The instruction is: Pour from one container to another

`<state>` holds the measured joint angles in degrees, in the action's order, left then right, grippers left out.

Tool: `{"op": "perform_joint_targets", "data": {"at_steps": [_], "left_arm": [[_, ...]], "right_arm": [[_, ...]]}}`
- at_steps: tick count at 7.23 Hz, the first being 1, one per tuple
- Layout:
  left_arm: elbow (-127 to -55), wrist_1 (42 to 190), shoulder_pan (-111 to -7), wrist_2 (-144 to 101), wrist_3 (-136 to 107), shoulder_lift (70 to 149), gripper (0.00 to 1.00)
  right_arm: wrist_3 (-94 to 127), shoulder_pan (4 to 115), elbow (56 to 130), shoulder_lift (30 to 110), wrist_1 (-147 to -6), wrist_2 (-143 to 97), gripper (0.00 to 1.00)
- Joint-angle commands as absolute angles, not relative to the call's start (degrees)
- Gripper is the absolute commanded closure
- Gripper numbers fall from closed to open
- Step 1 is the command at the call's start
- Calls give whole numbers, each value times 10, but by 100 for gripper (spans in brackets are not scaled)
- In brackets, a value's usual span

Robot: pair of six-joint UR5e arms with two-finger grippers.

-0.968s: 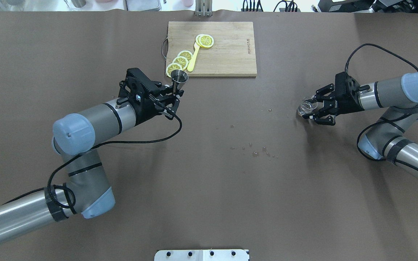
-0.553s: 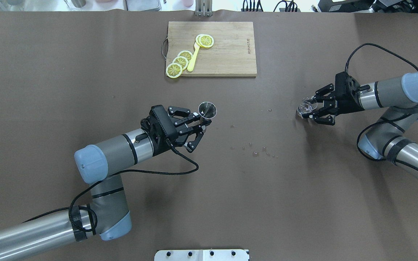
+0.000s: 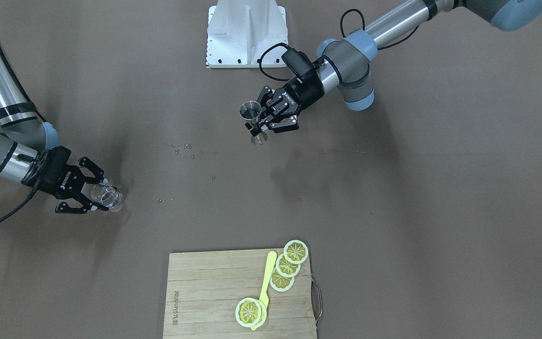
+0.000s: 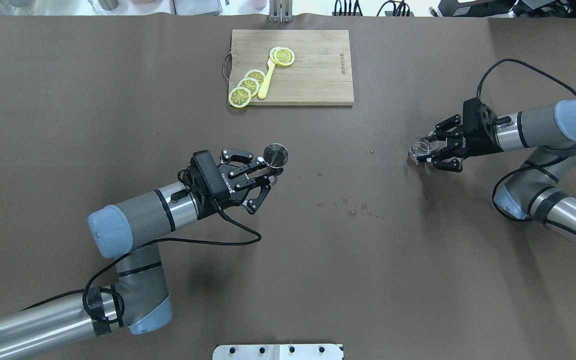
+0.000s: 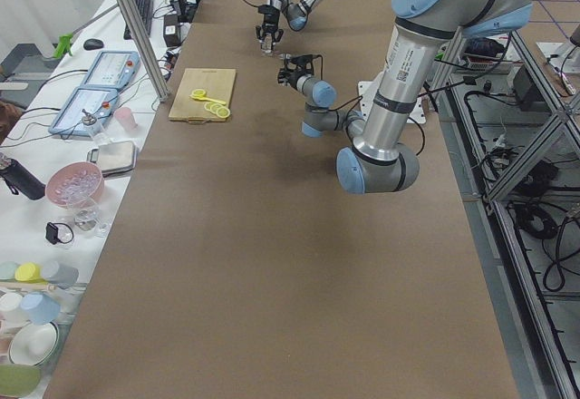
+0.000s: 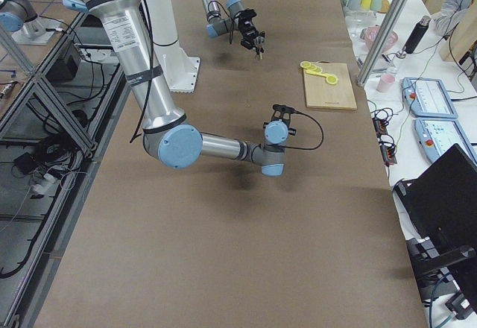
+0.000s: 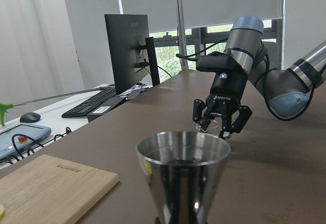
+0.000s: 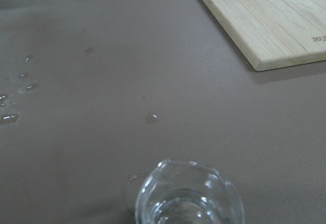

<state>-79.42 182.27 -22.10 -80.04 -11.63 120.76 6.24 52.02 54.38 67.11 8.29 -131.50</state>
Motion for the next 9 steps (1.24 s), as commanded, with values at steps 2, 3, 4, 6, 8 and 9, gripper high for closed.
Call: {"op": "perform_joint_targets", "data": {"at_steps": [2,3,4,6,8,9], "left_arm": [[-788,1822,-221,-801,-116,1213,100],[-788,1822,-221,-801,-116,1212,100],[-788,1822,-221,-801,-116,1213,100],[-785,1821,-221,-800,-115,1216,100],[-782,1820,-221,-799,-112,1221,100],[-779,1820,-221,-799,-111,1223,100]], "right_arm": [[60,554,561,672,82,-1338,100],[35,566,572,671,82,-1356,100],[28,576,572,668,82,-1360,100],[12,588,579,666,77,-1374,100],[-4,606,605,666,49,-1374,100],[-6,607,639,671,14,-1369,100]]}}
